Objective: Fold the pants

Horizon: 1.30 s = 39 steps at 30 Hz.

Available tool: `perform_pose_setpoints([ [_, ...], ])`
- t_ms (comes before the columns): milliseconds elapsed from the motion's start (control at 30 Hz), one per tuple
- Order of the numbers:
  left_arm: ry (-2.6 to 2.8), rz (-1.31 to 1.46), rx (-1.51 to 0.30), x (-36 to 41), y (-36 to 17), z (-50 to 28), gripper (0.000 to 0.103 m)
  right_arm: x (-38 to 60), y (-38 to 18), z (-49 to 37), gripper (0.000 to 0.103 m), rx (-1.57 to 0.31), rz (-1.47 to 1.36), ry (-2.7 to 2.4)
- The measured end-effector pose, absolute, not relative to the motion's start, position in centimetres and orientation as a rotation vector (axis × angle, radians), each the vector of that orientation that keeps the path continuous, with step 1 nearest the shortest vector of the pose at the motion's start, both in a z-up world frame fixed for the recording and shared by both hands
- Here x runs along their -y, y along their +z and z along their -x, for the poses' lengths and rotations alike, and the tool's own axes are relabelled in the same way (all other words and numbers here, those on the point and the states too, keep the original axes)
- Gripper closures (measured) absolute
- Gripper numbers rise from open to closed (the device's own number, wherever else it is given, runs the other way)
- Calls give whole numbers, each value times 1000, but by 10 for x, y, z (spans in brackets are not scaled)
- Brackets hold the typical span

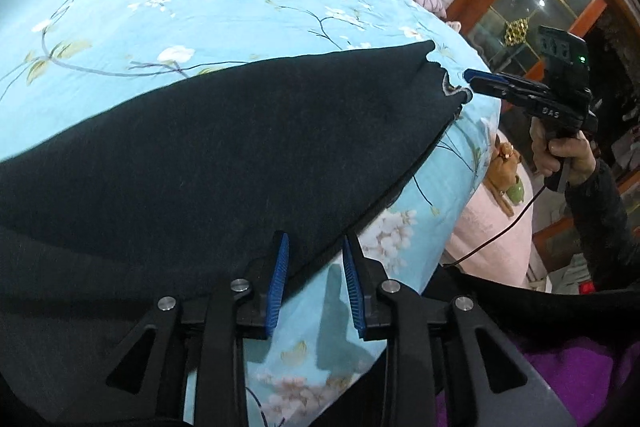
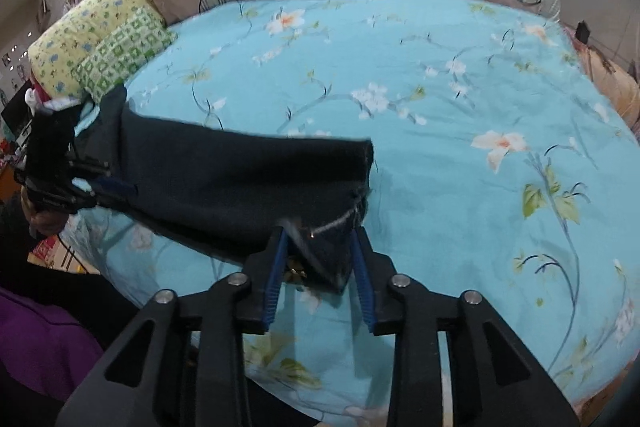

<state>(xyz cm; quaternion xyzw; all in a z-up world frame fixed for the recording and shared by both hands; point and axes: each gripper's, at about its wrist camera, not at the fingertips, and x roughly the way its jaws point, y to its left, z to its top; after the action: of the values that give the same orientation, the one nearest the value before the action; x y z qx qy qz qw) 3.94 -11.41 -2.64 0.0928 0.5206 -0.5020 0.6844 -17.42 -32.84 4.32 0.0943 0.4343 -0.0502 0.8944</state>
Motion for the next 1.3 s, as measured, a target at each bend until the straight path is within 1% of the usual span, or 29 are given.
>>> perform_pose_setpoints([
  [200, -1093, -143, -1158, 92, -21, -38, 75, 301, 66, 163, 68, -805, -205, -58],
  [367, -1027, -88, -1132, 62, -13, -41, 65, 266, 69, 130, 68, -761, -250, 67],
  [400, -1005, -75, -1125, 53, -10, -43, 65, 259, 68, 125, 68, -761, -252, 86],
  [633, -883, 13, -1078, -5, 6, -66, 64, 207, 47, 72, 67, -812, -251, 216],
  [700, -839, 36, -1066, -25, 9, -74, 64, 195, 40, 58, 64, -836, -265, 245],
  [733, -821, 49, -1061, -40, 11, -78, 63, 190, 36, 50, 62, -847, -274, 257],
  [833, -748, 84, -1041, -72, 17, -91, 58, 179, 29, 35, 62, -861, -299, 294],
  [1133, -576, 138, -994, -162, 37, -148, 55, 138, 22, -8, 62, -892, -306, 410],
  [1300, -550, 142, -992, -185, 42, -184, 52, 124, 17, -28, 62, -916, -308, 445],
])
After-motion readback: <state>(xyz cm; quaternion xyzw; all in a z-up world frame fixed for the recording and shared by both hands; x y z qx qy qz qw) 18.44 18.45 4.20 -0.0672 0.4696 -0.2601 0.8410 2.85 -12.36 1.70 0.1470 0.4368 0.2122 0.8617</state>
